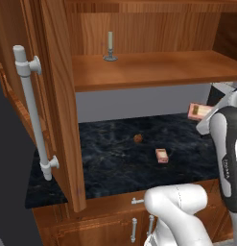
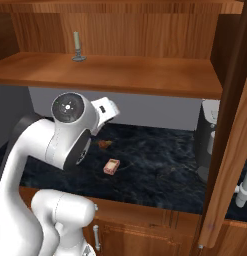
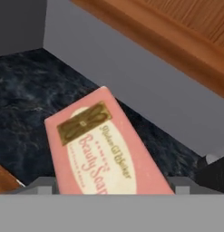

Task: Pick the bar soap and bar soap from the cabinet and place them on the counter.

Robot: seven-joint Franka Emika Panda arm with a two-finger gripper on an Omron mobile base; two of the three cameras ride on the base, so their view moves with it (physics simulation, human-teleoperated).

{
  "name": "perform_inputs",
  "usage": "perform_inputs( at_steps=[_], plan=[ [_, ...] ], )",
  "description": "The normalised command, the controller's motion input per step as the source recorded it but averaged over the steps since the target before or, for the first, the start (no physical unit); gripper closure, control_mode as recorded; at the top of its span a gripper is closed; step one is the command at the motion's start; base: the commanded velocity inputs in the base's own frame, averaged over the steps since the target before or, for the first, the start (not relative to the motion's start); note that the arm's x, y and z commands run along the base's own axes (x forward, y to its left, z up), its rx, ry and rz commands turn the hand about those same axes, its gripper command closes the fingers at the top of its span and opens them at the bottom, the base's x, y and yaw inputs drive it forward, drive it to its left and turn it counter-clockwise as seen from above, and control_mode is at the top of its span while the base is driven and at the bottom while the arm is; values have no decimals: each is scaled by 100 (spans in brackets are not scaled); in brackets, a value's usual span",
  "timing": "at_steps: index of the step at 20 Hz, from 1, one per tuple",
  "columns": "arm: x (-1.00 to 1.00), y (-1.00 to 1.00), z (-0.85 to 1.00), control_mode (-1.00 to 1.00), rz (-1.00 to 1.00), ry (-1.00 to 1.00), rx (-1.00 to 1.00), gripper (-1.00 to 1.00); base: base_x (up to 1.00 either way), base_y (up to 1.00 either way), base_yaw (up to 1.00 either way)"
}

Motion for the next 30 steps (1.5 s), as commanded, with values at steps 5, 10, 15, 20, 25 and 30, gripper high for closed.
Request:
perform_inputs(
  at_steps=[5, 10, 15, 20, 25, 30],
  plan=[
    [-2, 17, -29, -100, -1, 8, 6, 100, 0, 0, 0],
    [0, 28, -32, -100, 0, 7, 12, 100, 0, 0, 0],
    [0, 32, -25, -100, -3, 3, 11, 100, 0, 0, 0],
    [0, 31, -22, -100, -13, 4, 1, 100, 0, 0, 0],
    [0, 24, -24, -100, -14, 8, 0, 100, 0, 0, 0],
    [4, 21, -35, -100, -11, 9, 4, 100, 0, 0, 0]
  ],
)
